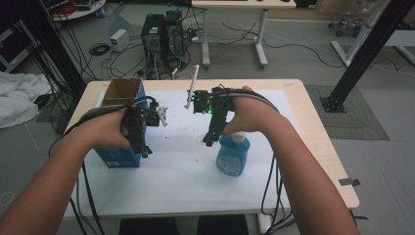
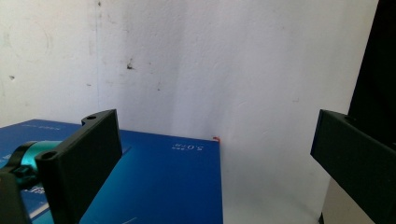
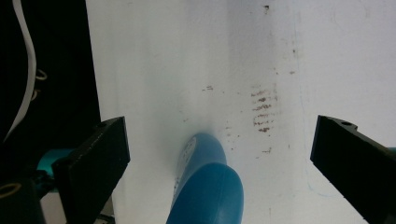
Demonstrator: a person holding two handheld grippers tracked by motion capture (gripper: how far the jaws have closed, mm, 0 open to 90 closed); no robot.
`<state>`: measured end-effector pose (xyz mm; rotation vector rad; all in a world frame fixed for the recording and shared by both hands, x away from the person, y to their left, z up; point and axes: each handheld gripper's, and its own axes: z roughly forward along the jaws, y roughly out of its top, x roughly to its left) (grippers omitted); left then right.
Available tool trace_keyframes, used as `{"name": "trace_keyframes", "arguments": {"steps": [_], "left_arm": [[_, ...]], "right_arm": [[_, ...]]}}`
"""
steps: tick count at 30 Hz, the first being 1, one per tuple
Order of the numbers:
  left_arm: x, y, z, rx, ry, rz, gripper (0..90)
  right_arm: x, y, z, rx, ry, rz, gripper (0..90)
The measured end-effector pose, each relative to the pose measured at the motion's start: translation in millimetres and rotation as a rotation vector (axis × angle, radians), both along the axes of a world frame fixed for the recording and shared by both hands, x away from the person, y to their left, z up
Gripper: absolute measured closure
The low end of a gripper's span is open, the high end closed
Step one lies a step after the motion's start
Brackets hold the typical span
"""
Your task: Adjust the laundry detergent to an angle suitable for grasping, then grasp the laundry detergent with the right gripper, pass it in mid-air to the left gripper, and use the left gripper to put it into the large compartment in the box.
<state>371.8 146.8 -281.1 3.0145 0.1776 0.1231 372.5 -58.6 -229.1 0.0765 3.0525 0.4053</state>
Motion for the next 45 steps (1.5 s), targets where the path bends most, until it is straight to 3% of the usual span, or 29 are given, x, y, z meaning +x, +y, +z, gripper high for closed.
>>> {"name": "trace_keyframes", "arguments": {"steps": [22, 34, 41, 45], "left_arm": [[-6.6, 3.3, 2.7, -0.013, -0.014, 0.005, 1.8], [-3.8, 4.8, 1.1, -0.016, -0.008, 0.003, 1.8], [-5.1, 4.2, -0.1, -0.025, -0.008, 0.011, 1.8], [-7.6, 3.8, -0.3, -0.028, -0.010, 0.012, 1.8]], "right_arm": [[2.0, 1.3, 1.0, 0.015, 0.007, 0.010, 3.6], [4.2, -1.8, -0.1, 0.014, 0.003, -0.016, 3.5], [4.1, -3.8, -4.1, 0.045, 0.006, -0.028, 3.5], [4.0, -8.7, -4.9, 0.089, 0.009, -0.048, 3.5]]}}
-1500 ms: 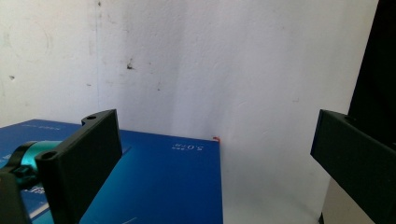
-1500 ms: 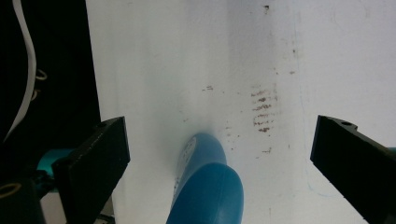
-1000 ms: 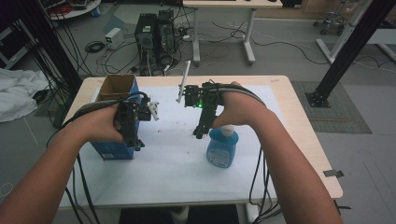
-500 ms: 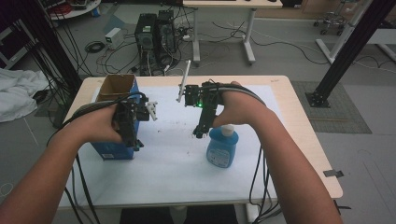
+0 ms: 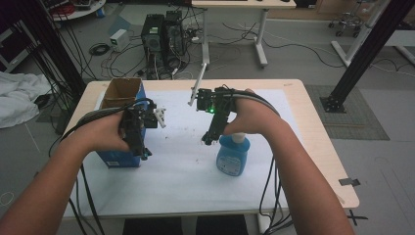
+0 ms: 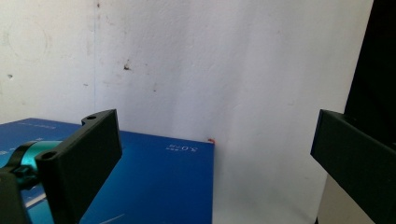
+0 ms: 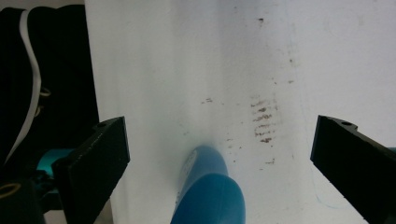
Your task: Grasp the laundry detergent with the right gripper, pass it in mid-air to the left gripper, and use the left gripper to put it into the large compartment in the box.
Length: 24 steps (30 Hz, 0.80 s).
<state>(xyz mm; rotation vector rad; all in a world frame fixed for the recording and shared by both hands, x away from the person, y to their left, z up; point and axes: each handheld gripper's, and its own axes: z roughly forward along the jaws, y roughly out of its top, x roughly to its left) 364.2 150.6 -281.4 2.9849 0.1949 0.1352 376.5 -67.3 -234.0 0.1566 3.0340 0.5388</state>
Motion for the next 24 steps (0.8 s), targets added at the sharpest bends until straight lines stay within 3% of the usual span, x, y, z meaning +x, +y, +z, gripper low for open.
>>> {"name": "trace_keyframes", "arguments": {"steps": [2, 7, 8, 19, 22, 24], "left_arm": [[-1.3, 0.1, 0.4, -0.007, -0.003, 0.000, 1.8], [-2.3, 0.0, 0.0, -0.011, -0.001, 0.005, 1.8], [-2.8, -1.2, -0.9, -0.015, -0.001, 0.007, 1.8], [-4.6, -3.0, -1.4, -0.019, -0.003, -0.008, 1.8], [-4.8, -1.6, -1.4, -0.021, -0.006, -0.009, 1.8], [-5.1, -1.2, -1.8, -0.026, -0.005, -0.006, 1.8]], "right_arm": [[0.9, -1.3, 0.3, 0.007, -0.001, -0.005, 3.4], [4.9, -7.8, 1.6, 0.082, -0.002, -0.030, 3.4], [7.3, -11.7, -0.1, 0.132, -0.012, -0.050, 3.4], [15.3, -16.2, -9.4, 0.263, -0.026, -0.136, 3.4], [21.1, -22.0, -11.2, 0.338, -0.023, -0.180, 3.2], [21.1, -22.0, -11.2, 0.338, -0.023, -0.180, 3.2]]}}
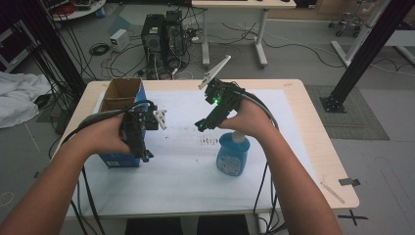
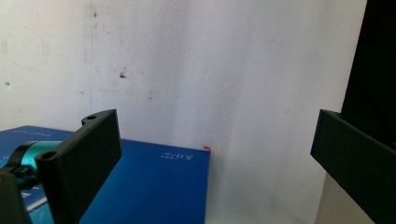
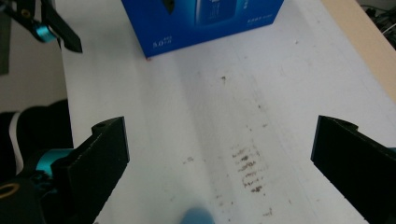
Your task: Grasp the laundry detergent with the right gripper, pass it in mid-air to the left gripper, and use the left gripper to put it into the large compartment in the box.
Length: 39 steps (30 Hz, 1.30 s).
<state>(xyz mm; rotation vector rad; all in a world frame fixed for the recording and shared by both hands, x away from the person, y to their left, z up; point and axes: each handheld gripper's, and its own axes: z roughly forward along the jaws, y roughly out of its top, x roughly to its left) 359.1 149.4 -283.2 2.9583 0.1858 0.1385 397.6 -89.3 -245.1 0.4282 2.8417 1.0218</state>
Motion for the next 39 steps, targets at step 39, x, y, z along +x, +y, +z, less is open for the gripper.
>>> {"name": "trace_keyframes", "arguments": {"steps": [39], "left_arm": [[3.2, -4.6, -5.2, 0.013, 0.017, -0.004, 1.8]], "right_arm": [[-12.9, -133.4, -9.4, 0.220, -0.035, -0.226, 2.9]]}}
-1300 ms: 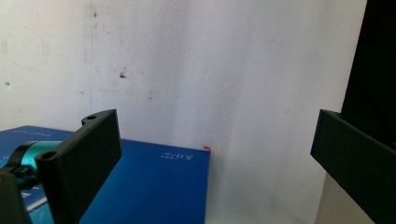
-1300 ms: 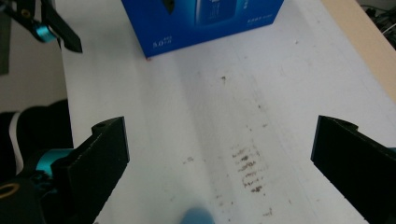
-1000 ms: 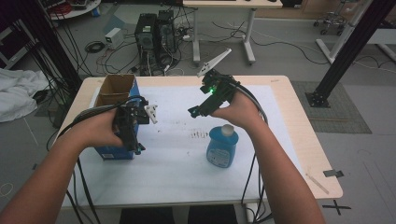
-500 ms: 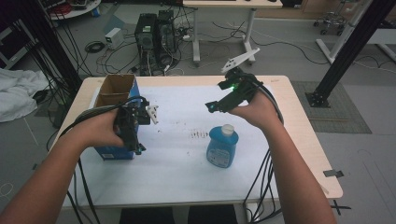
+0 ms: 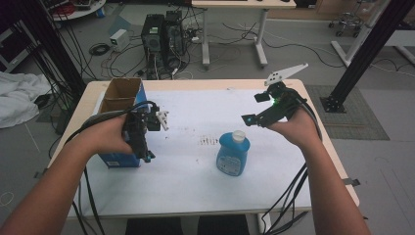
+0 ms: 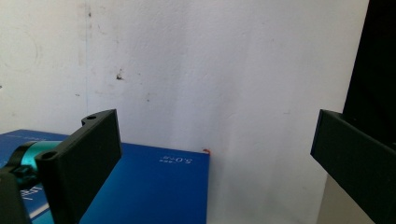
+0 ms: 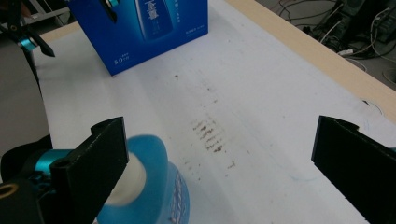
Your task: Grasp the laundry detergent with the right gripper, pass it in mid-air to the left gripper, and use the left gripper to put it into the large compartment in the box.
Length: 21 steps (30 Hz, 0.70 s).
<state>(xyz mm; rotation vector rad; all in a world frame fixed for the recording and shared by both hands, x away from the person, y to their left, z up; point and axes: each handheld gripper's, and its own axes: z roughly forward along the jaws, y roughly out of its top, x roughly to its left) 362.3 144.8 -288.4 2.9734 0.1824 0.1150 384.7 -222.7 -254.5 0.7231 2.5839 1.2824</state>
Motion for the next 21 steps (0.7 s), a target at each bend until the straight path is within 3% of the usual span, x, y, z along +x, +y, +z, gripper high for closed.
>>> {"name": "trace_keyframes", "arguments": {"steps": [21], "left_arm": [[1.1, -5.7, -3.7, 0.015, 0.003, -0.006, 1.8]], "right_arm": [[-32.8, -24.1, -20.0, -0.022, 0.001, 0.010, 2.9]]}}
